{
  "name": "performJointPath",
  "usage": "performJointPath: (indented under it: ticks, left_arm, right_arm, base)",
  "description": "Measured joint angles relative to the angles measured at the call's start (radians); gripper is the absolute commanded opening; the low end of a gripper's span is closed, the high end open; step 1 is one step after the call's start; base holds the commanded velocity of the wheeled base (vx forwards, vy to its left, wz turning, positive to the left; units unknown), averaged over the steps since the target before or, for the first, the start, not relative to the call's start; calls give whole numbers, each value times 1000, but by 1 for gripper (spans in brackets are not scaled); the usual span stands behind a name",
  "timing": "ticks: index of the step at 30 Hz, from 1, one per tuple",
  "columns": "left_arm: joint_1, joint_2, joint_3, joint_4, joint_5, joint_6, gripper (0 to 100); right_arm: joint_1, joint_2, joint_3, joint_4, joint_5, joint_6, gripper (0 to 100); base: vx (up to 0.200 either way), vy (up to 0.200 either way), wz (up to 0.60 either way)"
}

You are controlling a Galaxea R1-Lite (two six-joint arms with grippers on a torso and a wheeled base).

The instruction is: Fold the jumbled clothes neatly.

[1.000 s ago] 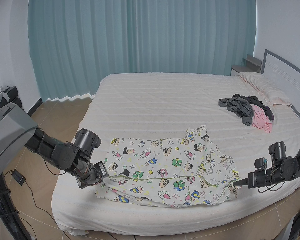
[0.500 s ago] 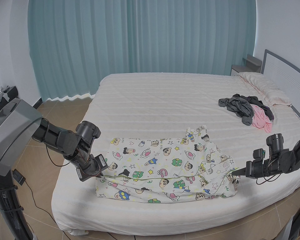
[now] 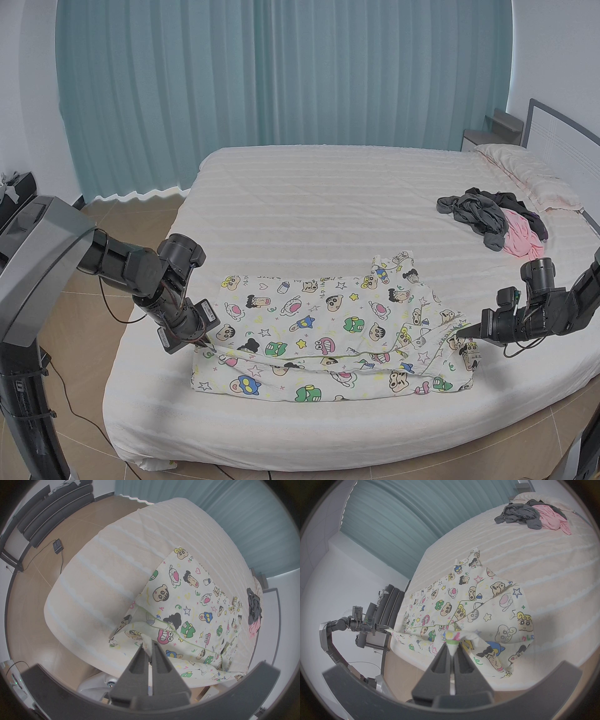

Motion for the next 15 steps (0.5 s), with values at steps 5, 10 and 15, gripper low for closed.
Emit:
performJointPath:
  ticks: [5, 10, 15]
  left_arm:
    - [4, 51, -66, 29, 0, -10, 0]
    - [14, 109, -151, 73, 1, -40, 0]
    - [30, 163, -222, 94, 1, -55, 0]
  right_arm:
    - [4, 40, -45, 0, -15, 31, 0]
    - [9, 72, -79, -1, -17, 54, 0]
    - [12, 105, -111, -3, -20, 62, 0]
  base:
    - [0, 0, 0]
    - [0, 0, 0]
    - [0, 0, 0]
